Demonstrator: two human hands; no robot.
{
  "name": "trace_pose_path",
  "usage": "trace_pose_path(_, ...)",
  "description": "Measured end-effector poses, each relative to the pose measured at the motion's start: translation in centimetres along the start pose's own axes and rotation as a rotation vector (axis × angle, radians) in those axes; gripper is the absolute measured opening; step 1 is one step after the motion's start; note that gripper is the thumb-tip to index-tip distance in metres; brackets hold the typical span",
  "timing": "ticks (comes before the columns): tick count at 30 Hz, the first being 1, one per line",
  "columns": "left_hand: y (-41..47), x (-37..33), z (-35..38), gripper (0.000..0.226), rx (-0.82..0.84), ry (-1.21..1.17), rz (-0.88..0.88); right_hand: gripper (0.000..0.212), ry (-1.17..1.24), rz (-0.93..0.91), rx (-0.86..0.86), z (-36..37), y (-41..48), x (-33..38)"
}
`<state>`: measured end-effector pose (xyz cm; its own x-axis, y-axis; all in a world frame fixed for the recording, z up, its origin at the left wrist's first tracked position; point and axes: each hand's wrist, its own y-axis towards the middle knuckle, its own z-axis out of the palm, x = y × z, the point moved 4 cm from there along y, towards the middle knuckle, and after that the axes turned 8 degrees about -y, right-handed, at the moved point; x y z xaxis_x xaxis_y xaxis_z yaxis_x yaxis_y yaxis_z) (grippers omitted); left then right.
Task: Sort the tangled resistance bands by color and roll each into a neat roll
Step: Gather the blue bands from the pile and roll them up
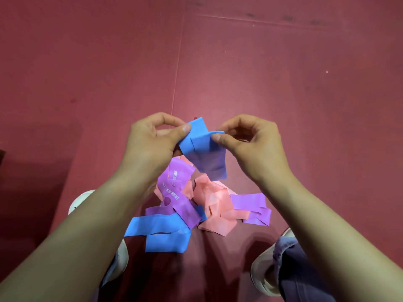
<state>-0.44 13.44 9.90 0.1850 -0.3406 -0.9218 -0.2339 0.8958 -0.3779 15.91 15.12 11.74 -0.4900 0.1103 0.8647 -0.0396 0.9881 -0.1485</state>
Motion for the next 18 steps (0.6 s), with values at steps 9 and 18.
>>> trace_pose_path(9, -0.4, 0.3, 0.5, 0.021, 0.071, -0.15, -0.2, 0.022, 0.034, -0.047, 0.101, 0.8, -0.2, 0.7)
trace_pose_path(18, -0.6, 0.4, 0.9, 0.008, 0.083, -0.275, -0.221, 0.028, 0.186, 0.014, 0.003, 0.5, 0.1, 0.3)
